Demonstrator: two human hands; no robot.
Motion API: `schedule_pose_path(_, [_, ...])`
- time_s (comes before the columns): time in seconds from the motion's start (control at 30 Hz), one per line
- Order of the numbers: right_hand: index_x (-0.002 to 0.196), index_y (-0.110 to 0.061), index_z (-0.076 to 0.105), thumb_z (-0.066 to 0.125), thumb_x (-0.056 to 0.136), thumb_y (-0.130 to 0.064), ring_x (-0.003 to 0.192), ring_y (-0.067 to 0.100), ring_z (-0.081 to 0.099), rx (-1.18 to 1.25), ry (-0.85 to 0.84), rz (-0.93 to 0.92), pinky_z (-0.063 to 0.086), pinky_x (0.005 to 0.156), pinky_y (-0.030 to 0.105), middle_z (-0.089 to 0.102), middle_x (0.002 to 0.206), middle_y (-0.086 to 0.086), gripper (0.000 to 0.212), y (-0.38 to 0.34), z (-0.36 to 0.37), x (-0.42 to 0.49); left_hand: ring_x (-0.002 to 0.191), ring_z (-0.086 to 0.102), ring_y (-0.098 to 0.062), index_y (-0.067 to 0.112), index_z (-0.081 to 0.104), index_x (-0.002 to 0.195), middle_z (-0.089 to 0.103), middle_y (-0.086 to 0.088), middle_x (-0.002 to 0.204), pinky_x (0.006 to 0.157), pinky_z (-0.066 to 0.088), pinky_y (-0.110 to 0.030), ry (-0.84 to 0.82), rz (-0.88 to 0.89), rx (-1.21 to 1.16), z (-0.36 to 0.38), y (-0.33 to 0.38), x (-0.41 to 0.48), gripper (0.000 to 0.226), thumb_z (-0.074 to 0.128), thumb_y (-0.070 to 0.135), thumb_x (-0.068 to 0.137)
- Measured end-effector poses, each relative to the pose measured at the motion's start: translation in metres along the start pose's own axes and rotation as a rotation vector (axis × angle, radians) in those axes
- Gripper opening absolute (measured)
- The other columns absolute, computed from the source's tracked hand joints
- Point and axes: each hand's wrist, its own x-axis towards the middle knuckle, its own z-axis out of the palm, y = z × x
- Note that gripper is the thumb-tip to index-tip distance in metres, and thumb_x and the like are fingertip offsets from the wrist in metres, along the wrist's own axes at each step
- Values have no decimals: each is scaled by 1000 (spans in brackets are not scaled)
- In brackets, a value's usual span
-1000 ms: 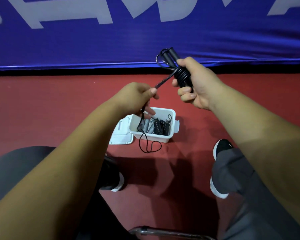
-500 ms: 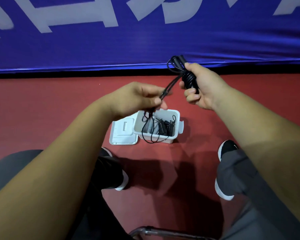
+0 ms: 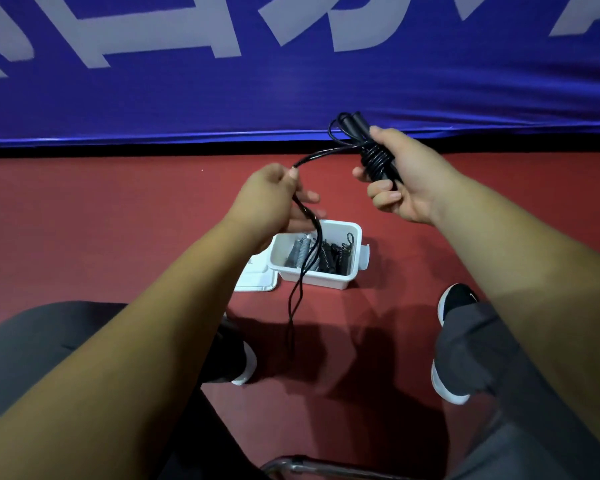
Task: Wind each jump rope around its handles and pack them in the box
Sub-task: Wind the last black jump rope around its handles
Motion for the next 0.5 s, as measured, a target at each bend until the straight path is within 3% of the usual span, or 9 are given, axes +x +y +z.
schedule_pose_path(0.07, [110, -22, 60, 63, 102, -51, 49, 9, 31, 0, 39, 3, 22, 37, 18, 66, 85, 5, 31, 4, -4, 5, 91, 78, -36, 9, 53, 103, 75, -16, 93, 79, 62, -44, 0, 107, -106, -2, 1, 2, 19, 45, 22, 113])
schedule_pose_path(0.13, [111, -24, 63, 63, 102, -51, 50, 10, 33, 7, 68, -5, 24, 39, 18, 67, 86, 5, 28, 8, -6, 8, 86, 75, -27, 11, 61, 102, 77, -11, 92, 82, 57, -38, -41, 230, -94, -7, 4, 3, 16, 51, 20, 111])
schedule_pose_path(0.27, [110, -24, 63, 64, 103, -49, 49, 11, 35, 27, 116, -41, 24, 40, 19, 64, 86, 5, 26, 8, -10, 11, 63, 53, -17, 12, 73, 105, 78, -10, 94, 64, 49, -26, -165, 385, 123, -11, 9, -5, 15, 63, 23, 105])
schedule_pose_path(0.4, [105, -24, 62, 65, 101, -48, 48, 11, 35, 47, 131, -85, 24, 40, 20, 63, 79, 4, 25, 1, -16, 9, 64, 48, -8, 13, 76, 104, 79, -6, 86, 63, 40, -24, -294, 352, 387, -9, 6, -7, 27, 60, 34, 107])
schedule_pose_path(0.5, [100, -25, 60, 65, 101, -47, 50, 12, 32, 38, 102, -103, 21, 40, 19, 61, 74, 2, 22, -5, -17, 4, 68, 50, -10, 19, 76, 101, 79, -3, 82, 69, 40, -30, -314, 286, 551, -10, 0, -6, 33, 53, 41, 109])
